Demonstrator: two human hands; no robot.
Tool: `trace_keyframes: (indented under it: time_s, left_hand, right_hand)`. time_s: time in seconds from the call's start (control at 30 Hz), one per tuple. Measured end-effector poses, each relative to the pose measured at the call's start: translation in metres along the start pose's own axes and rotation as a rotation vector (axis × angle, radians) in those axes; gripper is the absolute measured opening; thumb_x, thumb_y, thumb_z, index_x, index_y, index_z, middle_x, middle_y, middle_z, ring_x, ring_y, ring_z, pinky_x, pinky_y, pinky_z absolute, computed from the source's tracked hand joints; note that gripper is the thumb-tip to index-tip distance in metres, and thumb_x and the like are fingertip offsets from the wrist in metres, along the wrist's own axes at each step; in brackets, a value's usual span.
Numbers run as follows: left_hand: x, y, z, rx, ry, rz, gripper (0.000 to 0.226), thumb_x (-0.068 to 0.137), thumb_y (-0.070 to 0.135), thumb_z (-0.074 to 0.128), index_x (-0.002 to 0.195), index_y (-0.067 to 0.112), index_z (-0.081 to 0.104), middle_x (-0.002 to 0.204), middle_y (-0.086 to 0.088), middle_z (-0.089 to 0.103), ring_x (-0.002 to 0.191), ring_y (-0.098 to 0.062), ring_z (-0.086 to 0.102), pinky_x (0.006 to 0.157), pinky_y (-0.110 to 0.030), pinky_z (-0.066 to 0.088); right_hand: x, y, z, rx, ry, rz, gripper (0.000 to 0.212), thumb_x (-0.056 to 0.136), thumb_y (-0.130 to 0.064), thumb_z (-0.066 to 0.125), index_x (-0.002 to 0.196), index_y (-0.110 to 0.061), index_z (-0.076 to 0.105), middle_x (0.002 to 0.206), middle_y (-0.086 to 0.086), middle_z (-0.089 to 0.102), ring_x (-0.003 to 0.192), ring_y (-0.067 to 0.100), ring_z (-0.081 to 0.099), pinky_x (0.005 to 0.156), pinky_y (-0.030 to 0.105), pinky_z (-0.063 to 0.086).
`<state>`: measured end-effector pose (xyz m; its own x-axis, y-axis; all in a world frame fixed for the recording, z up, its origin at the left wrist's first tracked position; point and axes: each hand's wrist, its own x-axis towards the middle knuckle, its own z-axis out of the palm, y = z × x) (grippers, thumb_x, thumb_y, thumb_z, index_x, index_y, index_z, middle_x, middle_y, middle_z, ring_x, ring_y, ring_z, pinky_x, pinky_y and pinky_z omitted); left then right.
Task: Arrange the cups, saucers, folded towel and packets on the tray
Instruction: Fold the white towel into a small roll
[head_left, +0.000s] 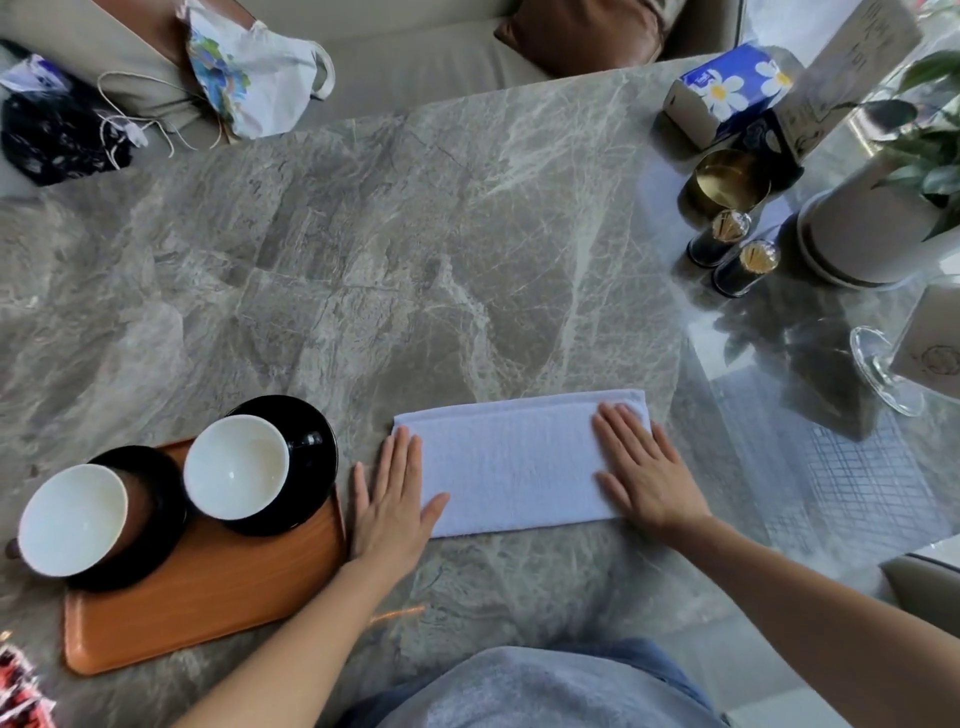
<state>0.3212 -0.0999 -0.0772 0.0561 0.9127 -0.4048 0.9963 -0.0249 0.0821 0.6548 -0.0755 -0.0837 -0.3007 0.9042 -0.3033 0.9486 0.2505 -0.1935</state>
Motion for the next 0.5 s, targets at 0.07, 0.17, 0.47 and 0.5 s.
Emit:
trace_keyframes:
  time_s: [0.07, 0.17, 0.47, 0.5]
  left_hand:
    - [0.0, -0.001, -0.002, -0.002, 0.018, 0.008, 0.088, 0.075, 0.067, -0.023, 0.146, 0.017, -0.007, 0.157, 0.0, -0.009, 0.144, -0.019, -0.008, 0.116, -0.051, 0.003]
    - [0.0, 0.0, -0.006, -0.017, 0.021, 0.018, 0.09, 0.075, 0.068, -0.022, 0.146, 0.016, -0.003, 0.156, 0.0, -0.008, 0.144, -0.02, -0.007, 0.115, -0.053, 0.002]
    - [-0.032, 0.045, -0.025, -0.439, -0.056, 0.36, 0.053, 0.091, 0.027, 0.042, 0.141, 0.031, 0.026, 0.121, 0.007, 0.052, 0.109, -0.014, 0.052, 0.091, -0.033, 0.044]
    - [-0.034, 0.047, -0.023, -0.423, -0.082, 0.363, 0.054, 0.092, 0.032, 0.041, 0.143, 0.033, 0.021, 0.124, 0.008, 0.049, 0.112, -0.012, 0.048, 0.094, -0.032, 0.04]
  right_hand:
    - [0.001, -0.003, -0.003, 0.002, -0.009, 0.003, 0.067, 0.094, -0.05, 0.02, 0.151, -0.017, 0.007, 0.158, -0.001, 0.005, 0.147, 0.016, 0.004, 0.118, 0.037, -0.004]
    - [0.0, -0.007, -0.008, 0.009, 0.013, 0.004, 0.068, 0.091, -0.049, 0.024, 0.151, -0.017, 0.013, 0.159, -0.001, 0.007, 0.147, 0.018, 0.006, 0.119, 0.044, -0.001]
    - [0.055, -0.066, -0.041, -0.031, 0.074, -0.317, 0.048, 0.074, -0.012, 0.055, 0.121, -0.021, 0.054, 0.13, 0.0, 0.053, 0.126, 0.025, 0.044, 0.111, 0.051, 0.026]
    - [0.062, -0.071, -0.043, -0.044, 0.042, -0.358, 0.046, 0.077, -0.013, 0.052, 0.122, -0.021, 0.053, 0.13, 0.001, 0.052, 0.125, 0.026, 0.044, 0.109, 0.048, 0.029]
